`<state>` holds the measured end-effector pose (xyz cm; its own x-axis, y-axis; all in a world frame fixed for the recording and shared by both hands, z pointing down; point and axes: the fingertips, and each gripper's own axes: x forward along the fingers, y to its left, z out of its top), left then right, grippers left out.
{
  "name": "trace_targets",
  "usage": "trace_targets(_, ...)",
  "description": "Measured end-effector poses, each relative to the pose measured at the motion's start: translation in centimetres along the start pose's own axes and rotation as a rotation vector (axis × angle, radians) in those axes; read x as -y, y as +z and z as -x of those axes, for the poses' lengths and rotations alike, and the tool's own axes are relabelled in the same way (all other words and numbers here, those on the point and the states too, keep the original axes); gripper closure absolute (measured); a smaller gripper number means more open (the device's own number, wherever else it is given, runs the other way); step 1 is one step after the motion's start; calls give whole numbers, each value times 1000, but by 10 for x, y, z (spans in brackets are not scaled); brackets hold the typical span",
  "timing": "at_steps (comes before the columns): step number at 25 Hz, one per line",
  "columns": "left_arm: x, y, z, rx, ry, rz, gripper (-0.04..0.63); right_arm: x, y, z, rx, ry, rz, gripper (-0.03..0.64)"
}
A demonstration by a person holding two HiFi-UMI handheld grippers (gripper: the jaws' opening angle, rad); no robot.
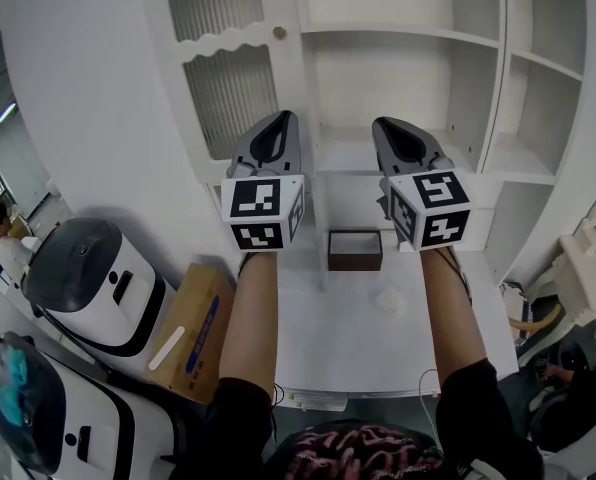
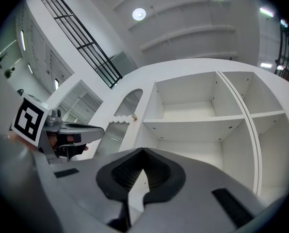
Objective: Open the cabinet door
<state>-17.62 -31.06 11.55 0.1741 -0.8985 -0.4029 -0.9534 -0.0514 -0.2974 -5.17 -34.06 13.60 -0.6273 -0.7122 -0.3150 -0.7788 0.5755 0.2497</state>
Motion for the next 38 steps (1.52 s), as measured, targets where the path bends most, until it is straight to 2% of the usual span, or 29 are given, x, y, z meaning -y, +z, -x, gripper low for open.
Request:
trace_targets(7,-9,5,-16,-14,-11,-44,578,4,-10,-1,-17,2,-2,602)
trace_targets(11,-19,18,-29,5,4,-109,570,12,-17,-1,-24,-9,3,602)
trace_targets(14,-29,30,-43,20,9,-125,489,19,-23,-1,-34,-20,5,603)
trace_targets(22,-50,57,-92,20,25,-191,411,37,-38,-2,-61,-43,3,601)
trace_targets(25,-56,61,-108,8,39,-221,410,46,-44,-2,-71,-56,4,603)
trace_targets(35,-66,51,-137,-8,48,-192,413,70,-64,-1,-96,-90,-2,602)
trace_targets(38,-69,51,-141,-6,58,-191,486,75,-69,-1,-102,-96,-5,603)
